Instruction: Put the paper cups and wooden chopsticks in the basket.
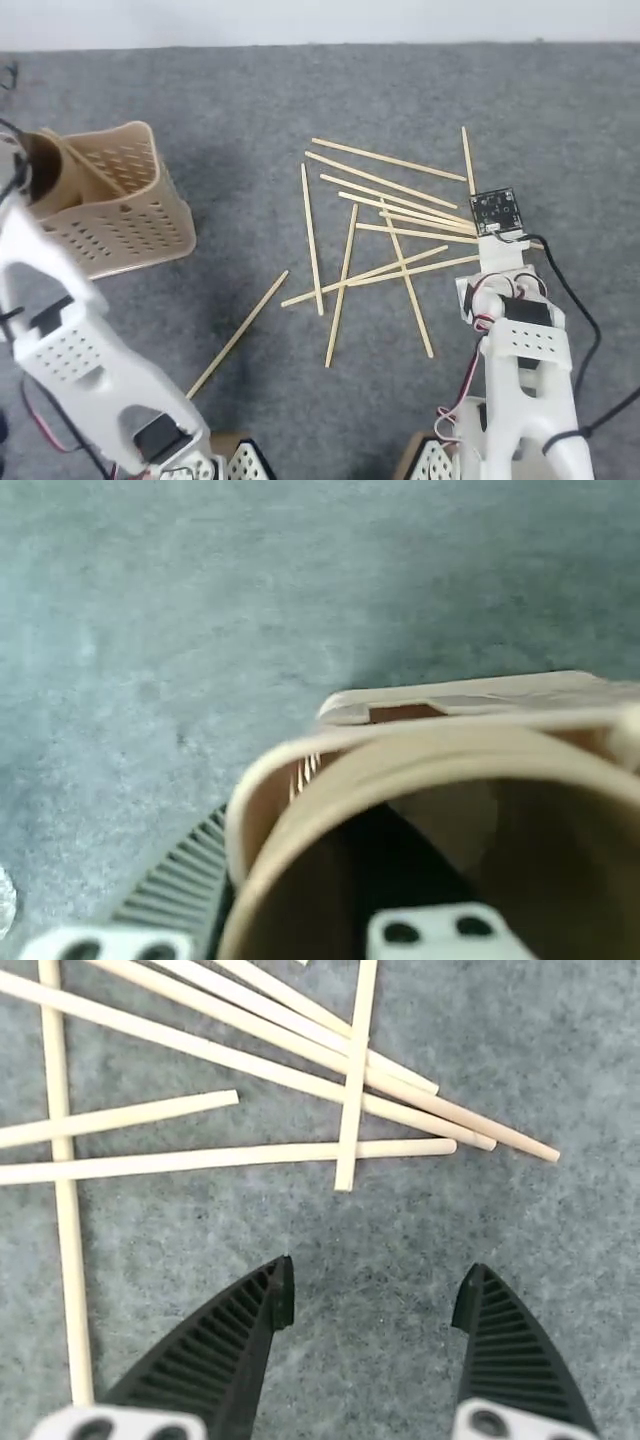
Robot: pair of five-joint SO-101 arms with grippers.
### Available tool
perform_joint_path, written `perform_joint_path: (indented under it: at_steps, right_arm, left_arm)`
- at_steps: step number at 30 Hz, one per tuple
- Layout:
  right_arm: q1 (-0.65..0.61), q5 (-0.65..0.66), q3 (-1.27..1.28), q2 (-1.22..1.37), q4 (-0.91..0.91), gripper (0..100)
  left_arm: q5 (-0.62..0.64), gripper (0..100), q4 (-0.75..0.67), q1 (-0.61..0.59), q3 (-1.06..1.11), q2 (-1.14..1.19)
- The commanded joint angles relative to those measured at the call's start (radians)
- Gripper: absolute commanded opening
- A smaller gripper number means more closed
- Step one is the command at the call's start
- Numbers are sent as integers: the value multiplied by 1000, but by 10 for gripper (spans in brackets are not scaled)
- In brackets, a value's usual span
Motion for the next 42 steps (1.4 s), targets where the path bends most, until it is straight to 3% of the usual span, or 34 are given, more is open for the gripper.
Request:
perform_joint_path:
  at_steps: [1,9,17,23,30,42]
  right_arm:
    - [-8,12,-3,-2,-15,270]
    - [-8,12,-3,-2,-15,270]
    - [-8,12,-3,-2,-16,270]
    - [-8,12,-3,-2,-16,270]
    - [-8,12,-3,-2,-16,270]
    - [-10,12,8,-2,-27,270]
  left_arm:
    - [-8,12,28,140,163,-9]
    - [74,12,25,362,343,-109]
    - [118,12,26,463,403,-143]
    - [118,30,26,430,404,-164]
    - [118,333,21,367,397,-305]
    - [157,345,-71,396,398,-671]
